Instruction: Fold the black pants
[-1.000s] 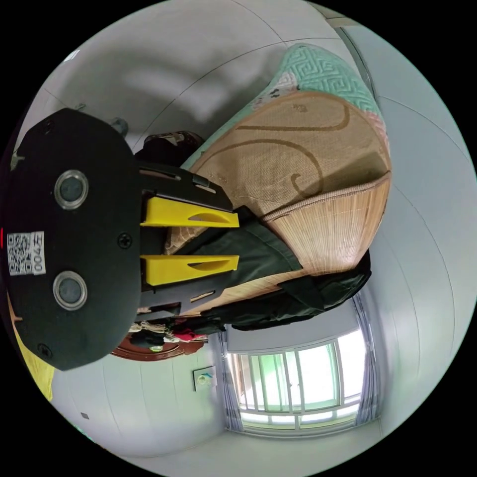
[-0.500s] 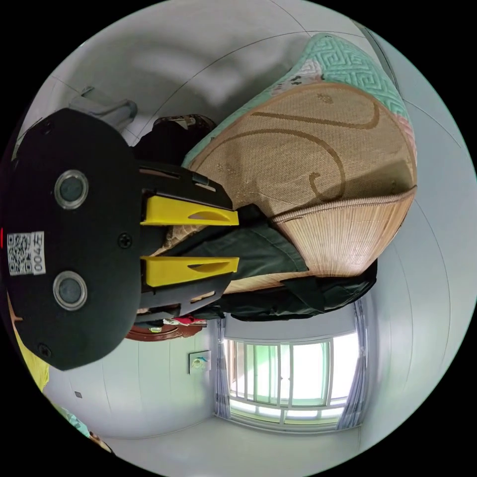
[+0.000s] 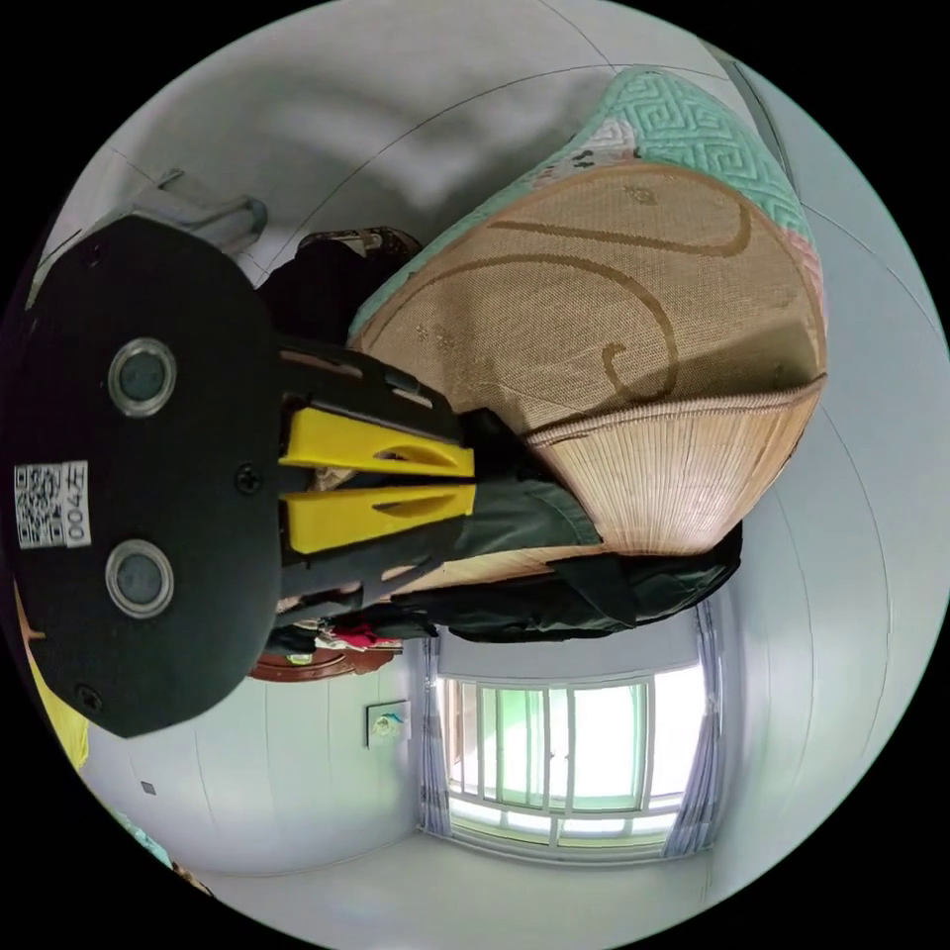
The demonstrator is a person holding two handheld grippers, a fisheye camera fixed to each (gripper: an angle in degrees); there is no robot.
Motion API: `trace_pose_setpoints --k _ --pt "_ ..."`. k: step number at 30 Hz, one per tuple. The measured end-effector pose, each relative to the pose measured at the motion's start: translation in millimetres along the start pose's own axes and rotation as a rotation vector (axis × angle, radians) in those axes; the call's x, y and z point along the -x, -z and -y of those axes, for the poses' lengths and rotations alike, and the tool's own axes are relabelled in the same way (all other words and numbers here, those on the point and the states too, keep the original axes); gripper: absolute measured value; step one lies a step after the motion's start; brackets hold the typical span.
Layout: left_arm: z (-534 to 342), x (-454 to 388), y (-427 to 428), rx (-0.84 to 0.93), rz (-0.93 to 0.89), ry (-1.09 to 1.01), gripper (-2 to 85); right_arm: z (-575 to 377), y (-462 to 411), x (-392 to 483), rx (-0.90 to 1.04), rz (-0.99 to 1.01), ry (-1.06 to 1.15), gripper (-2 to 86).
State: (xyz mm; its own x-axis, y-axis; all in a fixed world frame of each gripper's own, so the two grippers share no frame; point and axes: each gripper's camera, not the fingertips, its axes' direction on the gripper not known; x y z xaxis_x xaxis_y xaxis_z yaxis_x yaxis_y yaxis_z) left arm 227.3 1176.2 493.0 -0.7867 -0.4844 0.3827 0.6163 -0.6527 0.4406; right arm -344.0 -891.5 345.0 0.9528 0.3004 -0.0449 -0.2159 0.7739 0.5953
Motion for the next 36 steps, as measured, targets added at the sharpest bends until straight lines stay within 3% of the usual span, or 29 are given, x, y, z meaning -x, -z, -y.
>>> trace_pose_setpoints --k 9,15,21,24,27,33,36 --pt "-11 -68 19 -0.008 0.026 -0.207 0.8 -5 48 -42 -0.047 0.028 -0.011 -0.8" --pt "-19 -41 7 0.026 0.071 -0.128 1.4 -1 27 -45 0.021 0.118 -0.017 -0.5" --pt "-19 -59 7 0.037 0.076 -0.198 4.2 6 20 -60 0.047 0.149 -0.061 1.6" --pt "-21 -72 36 -0.095 0.089 -0.196 6.9 6 34 -80 0.029 0.201 -0.122 3.9" --pt "-20 -109 54 -0.151 0.209 -0.349 8.0 -6 53 -112 -0.040 0.320 -0.239 5.2" --pt "15 -193 -12 0.108 0.427 -0.633 11.9 -30 50 -196 -0.095 0.606 -0.608 13.3" --pt "37 -218 -47 0.218 0.570 -0.678 13.8 -28 47 -222 -0.041 0.605 -0.717 11.8"
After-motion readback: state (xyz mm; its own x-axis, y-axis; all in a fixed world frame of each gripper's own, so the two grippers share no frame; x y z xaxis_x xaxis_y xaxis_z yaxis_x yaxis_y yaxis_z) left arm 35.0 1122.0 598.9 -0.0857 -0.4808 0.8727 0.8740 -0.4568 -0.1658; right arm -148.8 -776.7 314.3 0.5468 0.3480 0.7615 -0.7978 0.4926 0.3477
